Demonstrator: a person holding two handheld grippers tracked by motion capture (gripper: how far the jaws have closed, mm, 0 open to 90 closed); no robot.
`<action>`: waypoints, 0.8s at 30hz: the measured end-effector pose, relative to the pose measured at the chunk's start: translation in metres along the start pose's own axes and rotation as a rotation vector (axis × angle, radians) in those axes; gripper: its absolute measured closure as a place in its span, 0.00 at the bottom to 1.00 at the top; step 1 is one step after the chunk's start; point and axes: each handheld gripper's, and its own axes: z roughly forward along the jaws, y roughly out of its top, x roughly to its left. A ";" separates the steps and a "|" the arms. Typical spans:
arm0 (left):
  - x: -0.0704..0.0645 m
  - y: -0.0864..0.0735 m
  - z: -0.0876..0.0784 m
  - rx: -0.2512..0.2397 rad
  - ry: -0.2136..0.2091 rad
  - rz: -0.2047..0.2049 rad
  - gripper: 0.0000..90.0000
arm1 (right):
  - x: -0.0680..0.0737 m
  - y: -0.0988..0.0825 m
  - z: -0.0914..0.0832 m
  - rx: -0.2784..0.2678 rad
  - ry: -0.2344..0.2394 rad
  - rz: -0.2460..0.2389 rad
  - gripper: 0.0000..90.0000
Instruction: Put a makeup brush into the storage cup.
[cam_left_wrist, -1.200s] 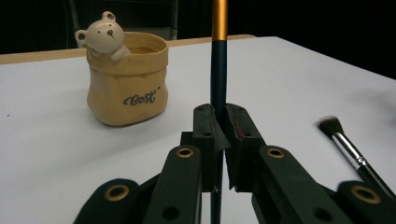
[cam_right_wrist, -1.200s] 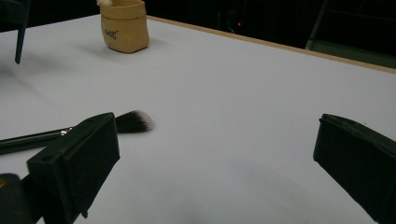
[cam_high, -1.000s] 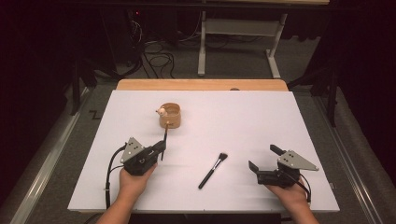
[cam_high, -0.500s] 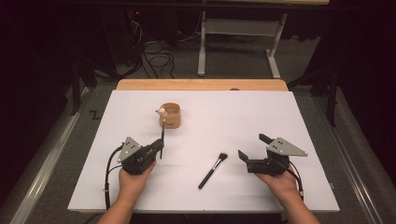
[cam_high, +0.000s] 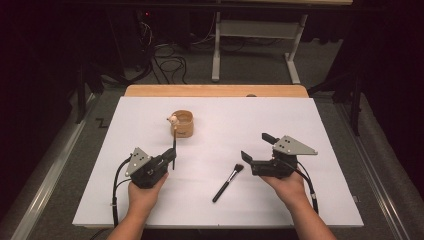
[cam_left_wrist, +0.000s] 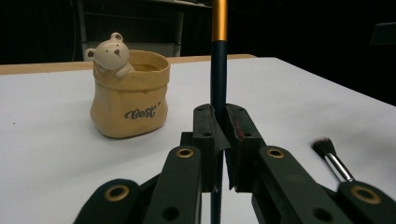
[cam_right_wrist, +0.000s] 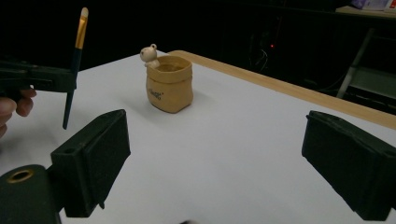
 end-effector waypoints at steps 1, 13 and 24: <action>0.000 0.000 0.000 -0.003 -0.002 0.002 0.93 | 0.001 0.001 0.001 -0.004 0.007 -0.005 0.10; -0.011 0.002 -0.001 -0.020 -0.036 0.024 0.93 | 0.020 0.000 0.018 -0.024 0.063 -0.018 0.12; -0.027 0.005 -0.002 -0.041 -0.059 0.059 0.93 | 0.034 -0.008 0.017 -0.040 0.118 0.023 0.17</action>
